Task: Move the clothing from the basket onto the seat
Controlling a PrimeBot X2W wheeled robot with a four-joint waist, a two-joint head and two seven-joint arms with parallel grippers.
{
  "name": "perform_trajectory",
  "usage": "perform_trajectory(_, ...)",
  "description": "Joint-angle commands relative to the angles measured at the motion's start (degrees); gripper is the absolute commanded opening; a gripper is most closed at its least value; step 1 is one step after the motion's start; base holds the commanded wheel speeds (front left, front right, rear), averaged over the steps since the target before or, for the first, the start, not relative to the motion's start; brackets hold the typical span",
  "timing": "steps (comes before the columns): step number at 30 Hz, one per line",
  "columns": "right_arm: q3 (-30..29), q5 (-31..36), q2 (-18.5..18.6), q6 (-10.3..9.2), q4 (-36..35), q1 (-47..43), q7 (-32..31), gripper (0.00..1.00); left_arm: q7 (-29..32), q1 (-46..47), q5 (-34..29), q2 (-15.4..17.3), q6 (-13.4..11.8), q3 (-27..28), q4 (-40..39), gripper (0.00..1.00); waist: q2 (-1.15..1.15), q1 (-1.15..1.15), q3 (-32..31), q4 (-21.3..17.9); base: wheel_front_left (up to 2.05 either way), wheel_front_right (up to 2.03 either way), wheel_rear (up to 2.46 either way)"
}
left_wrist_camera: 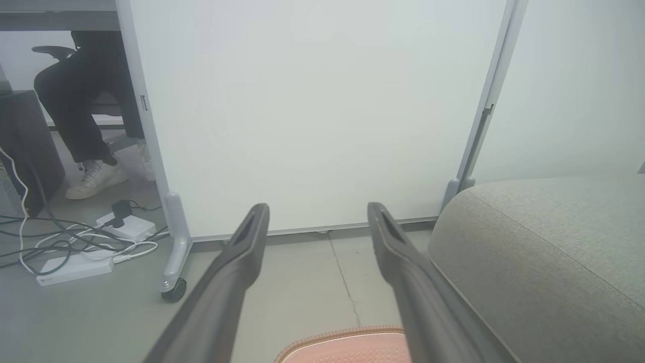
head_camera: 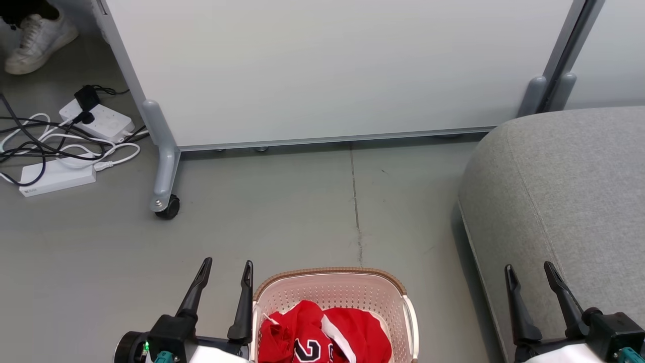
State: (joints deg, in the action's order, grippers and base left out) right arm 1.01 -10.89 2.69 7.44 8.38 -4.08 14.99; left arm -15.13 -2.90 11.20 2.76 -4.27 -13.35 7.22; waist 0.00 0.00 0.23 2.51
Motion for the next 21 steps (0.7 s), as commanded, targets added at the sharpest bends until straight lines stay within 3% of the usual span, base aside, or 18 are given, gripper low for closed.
perform_trajectory(1,0.04,-0.11,0.37,0.09,0.20,-0.02,0.33,1.00,0.01,1.20,0.15,0.22,-0.14,-0.12,0.06,1.00,0.00,0.00,0.02,0.17,0.00,0.00,0.00)
perform_trajectory(7,0.29,0.15,0.37,0.09,0.36,0.28,0.33,1.00,0.00,0.87,0.27,0.22,-0.22,-0.45,0.82,1.00,0.00,0.00,0.66,0.07,0.00,0.00,0.00)
perform_trajectory(12,0.56,0.44,0.37,0.09,-0.13,1.38,0.33,1.00,0.01,2.78,-1.48,0.21,1.35,-0.96,2.79,1.00,0.00,0.00,3.78,-0.45,0.00,0.00,0.00)
perform_trajectory(17,1.41,1.04,0.38,0.09,-0.68,3.16,0.33,1.00,-0.01,7.39,-3.72,0.30,5.26,-2.80,12.32,1.00,0.00,0.00,8.99,-1.43,0.00,0.00,0.00)
perform_trajectory(21,2.69,1.93,0.38,0.09,-0.83,5.36,0.33,1.00,-0.02,13.49,-7.06,1.50,8.41,-6.26,24.34,1.00,0.00,0.00,12.99,-2.71,0.00,0.00,0.00)
